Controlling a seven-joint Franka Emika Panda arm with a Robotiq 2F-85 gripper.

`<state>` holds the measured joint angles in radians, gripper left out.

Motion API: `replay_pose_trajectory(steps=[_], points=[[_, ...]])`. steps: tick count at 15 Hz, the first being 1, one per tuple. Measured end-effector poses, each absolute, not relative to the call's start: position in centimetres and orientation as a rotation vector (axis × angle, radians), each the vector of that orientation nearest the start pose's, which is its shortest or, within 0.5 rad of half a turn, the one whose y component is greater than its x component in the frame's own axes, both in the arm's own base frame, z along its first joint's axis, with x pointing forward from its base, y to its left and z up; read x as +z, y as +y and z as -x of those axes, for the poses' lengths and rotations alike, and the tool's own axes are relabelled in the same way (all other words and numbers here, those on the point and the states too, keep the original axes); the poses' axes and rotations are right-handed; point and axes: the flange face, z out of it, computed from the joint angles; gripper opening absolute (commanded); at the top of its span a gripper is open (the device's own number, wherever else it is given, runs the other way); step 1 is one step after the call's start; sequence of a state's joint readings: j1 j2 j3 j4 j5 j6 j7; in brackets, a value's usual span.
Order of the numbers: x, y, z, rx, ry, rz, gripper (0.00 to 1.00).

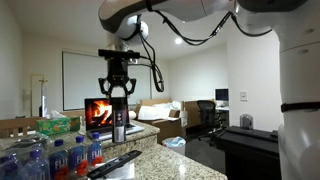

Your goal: Put the bottle on the can, then pick the black object and put it on the can, then pick the clear tape and put it on the counter

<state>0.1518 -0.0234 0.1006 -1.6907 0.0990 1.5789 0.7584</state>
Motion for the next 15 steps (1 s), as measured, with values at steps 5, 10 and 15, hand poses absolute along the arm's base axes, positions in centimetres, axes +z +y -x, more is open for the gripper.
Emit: replay_pose_trajectory(steps=[5,10,15], points=[[59.3,4.4,-53.7,0.163,1.02,2.889,0.31],[55.4,-7.9,-55.3,0.261,0.846,2.877,0.31],[48.4,-12.9,-58.7,0.461,0.676,2.914,0.31]])
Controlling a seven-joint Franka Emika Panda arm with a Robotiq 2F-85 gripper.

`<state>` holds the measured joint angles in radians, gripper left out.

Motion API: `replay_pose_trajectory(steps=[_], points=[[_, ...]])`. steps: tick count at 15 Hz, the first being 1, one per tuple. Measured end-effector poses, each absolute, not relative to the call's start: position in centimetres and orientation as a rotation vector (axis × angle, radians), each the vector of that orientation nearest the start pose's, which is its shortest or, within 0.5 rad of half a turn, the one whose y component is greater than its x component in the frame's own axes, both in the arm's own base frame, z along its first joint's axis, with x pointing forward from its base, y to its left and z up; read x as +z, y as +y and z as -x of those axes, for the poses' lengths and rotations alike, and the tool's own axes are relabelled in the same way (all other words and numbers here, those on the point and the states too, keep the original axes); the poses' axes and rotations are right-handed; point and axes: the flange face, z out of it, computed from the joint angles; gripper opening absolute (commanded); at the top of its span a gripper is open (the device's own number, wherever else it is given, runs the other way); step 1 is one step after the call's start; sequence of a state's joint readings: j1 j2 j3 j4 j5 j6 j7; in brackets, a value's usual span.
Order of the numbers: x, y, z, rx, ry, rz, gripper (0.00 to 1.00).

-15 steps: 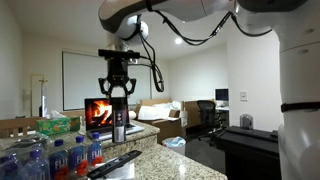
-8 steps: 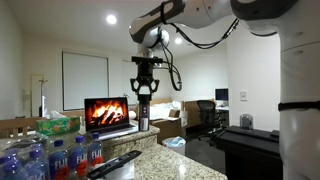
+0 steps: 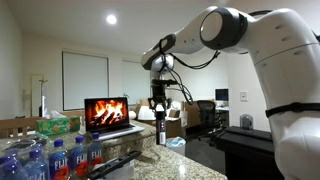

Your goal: Put the bottle on the can, then pick the black object and put it on the can, then pick the clear tape and put it on the counter

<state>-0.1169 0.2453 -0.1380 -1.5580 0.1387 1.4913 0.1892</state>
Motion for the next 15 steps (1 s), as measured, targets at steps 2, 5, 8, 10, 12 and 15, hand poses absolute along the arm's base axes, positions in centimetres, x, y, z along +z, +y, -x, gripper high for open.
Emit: replay_pose_trajectory(steps=[2,5,8,10,12,15], points=[[46.5,-13.4,-60.3,0.514,0.663,2.937,0.31],[44.8,-13.2,-63.0,0.554,0.643,2.99,0.31],[43.1,-13.0,-65.3,0.55,0.624,3.02,0.31],[42.1,-13.0,-66.5,0.544,0.618,3.027,0.31],[41.3,-13.1,-67.5,0.527,0.609,3.035,0.31],[40.9,-13.1,-68.5,0.462,0.602,3.05,0.31]])
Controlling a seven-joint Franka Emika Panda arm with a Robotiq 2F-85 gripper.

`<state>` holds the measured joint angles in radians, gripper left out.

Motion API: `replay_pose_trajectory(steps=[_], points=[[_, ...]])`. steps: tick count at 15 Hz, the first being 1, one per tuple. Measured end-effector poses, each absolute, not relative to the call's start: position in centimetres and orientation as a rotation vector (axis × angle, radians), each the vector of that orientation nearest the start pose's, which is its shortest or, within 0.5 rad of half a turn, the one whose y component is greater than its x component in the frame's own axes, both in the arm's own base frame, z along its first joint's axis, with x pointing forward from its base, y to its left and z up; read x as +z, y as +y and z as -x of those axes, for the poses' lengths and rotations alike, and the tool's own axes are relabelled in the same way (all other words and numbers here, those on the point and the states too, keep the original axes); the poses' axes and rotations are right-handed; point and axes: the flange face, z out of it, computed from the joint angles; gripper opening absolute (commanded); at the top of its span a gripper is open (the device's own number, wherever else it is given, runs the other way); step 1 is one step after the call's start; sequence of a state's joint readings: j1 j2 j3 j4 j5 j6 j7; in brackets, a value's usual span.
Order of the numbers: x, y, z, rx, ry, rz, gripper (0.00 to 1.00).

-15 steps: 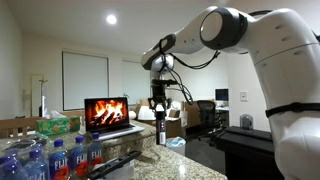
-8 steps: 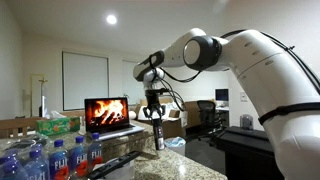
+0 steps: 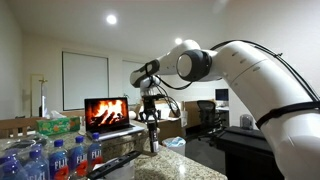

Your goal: Put the bottle on the can, then pick the black object and put it on the can, then pick the clear tape and put it on the counter

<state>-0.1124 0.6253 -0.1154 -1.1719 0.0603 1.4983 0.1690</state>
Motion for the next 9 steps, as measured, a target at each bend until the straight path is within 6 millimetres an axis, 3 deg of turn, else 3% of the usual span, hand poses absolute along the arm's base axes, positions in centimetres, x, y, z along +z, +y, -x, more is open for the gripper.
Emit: replay_pose_trajectory(steps=[4,9], points=[[41.39,-12.86,-69.51,0.338,0.594,3.068,0.31],[41.39,-12.38,-69.68,0.329,0.571,3.069,0.31]])
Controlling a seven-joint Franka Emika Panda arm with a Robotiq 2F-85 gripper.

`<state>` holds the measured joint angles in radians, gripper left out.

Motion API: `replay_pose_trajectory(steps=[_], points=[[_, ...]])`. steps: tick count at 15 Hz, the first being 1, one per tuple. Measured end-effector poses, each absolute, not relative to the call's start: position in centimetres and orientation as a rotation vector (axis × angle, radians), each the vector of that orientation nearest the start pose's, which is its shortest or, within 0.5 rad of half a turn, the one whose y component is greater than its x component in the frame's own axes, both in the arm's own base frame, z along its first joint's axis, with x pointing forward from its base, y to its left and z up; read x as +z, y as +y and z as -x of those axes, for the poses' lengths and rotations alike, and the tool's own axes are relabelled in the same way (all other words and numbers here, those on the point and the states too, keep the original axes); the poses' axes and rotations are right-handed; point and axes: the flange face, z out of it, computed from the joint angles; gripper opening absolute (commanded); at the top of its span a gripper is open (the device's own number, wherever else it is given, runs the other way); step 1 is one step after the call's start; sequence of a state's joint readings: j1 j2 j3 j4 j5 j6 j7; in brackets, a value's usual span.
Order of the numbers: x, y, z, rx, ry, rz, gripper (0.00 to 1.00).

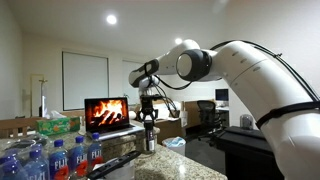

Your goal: Put the bottle on the can, then pick the black object and put it on the can, then pick the clear tape and put it on the counter

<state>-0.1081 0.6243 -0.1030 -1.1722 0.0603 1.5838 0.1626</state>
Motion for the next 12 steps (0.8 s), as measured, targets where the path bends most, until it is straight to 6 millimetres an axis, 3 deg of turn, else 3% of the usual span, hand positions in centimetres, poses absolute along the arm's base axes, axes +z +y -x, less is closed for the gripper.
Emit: replay_pose_trajectory(steps=[6,12], points=[[40.7,-12.1,-68.7,0.346,0.554,3.062,0.31],[41.3,-12.0,-65.3,0.263,0.571,3.056,0.31]])
